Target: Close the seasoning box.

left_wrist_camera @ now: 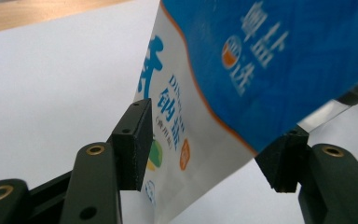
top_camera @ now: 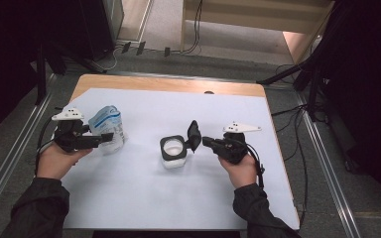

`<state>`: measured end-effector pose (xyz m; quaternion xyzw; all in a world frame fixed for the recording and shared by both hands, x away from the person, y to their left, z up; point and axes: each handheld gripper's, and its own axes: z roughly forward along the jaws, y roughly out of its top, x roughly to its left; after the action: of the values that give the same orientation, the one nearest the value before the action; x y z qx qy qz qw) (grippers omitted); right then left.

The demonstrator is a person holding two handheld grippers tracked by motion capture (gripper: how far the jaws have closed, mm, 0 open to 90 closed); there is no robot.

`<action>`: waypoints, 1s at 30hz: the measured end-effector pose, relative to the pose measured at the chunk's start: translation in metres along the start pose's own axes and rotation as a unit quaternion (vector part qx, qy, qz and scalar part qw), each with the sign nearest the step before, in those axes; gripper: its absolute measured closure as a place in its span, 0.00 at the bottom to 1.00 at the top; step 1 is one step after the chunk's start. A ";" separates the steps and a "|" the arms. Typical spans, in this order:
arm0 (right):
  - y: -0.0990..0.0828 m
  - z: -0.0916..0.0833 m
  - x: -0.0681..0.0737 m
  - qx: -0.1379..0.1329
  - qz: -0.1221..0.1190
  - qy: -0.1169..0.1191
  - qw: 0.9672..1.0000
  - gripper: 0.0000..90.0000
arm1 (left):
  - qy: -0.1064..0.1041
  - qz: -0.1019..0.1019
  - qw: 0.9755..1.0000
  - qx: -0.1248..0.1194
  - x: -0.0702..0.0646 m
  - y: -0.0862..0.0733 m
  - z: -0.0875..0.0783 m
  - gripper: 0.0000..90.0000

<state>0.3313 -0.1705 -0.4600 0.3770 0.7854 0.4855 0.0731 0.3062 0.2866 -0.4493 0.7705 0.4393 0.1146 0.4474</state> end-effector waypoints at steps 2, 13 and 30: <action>0.002 0.004 -0.001 0.003 0.002 0.001 1.000 1.00 | 0.002 0.000 1.000 0.000 0.000 -0.001 -0.001 0.47; 0.010 0.015 -0.001 -0.002 0.017 0.029 0.999 1.00 | 0.012 -0.004 1.000 0.009 -0.004 -0.013 -0.004 0.44; 0.019 0.020 0.008 -0.009 0.013 0.040 0.999 1.00 | 0.013 -0.016 1.000 0.019 -0.004 -0.030 -0.007 0.44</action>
<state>0.3449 -0.1461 -0.4527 0.3669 0.7786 0.5076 0.0389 0.2822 0.2938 -0.4679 0.7701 0.4595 0.1094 0.4288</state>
